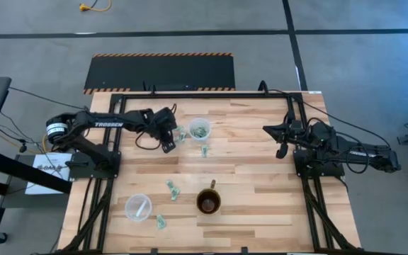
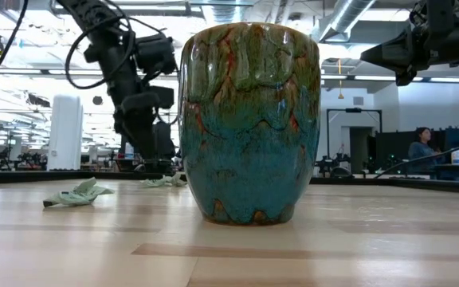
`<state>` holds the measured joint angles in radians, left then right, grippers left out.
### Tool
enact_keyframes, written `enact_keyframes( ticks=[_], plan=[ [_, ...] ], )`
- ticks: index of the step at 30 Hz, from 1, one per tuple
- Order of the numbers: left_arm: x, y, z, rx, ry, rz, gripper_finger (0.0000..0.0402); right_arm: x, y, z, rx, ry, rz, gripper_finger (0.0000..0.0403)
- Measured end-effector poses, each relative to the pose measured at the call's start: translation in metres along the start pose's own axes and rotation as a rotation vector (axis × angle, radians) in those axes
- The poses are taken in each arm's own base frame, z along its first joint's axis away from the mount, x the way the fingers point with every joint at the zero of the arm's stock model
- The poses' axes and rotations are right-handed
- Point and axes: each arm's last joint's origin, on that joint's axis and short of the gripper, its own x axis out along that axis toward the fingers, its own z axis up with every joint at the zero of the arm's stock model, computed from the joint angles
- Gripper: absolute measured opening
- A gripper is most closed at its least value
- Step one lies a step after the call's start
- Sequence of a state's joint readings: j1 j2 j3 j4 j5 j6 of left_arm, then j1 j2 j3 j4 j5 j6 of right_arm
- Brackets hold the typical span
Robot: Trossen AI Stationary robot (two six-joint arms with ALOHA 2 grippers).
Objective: Pick and place items into bin
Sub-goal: Put the stevia packet into the top transparent bin
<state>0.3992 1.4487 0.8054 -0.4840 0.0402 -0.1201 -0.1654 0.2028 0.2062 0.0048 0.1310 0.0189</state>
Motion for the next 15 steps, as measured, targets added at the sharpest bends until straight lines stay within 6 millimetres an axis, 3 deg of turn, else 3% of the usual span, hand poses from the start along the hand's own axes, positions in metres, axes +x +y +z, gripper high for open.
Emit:
enact_keyframes(
  ticks=[6,15],
  plan=[
    [0.013,0.002,-0.015,-0.027,0.011,-0.021,0.0163,0.000,0.000,0.000,0.000,0.000,0.000,0.0000],
    [0.022,0.002,-0.022,-0.047,-0.045,-0.064,0.0163,0.000,0.000,0.000,0.000,0.000,0.000,0.0000]
  ],
)
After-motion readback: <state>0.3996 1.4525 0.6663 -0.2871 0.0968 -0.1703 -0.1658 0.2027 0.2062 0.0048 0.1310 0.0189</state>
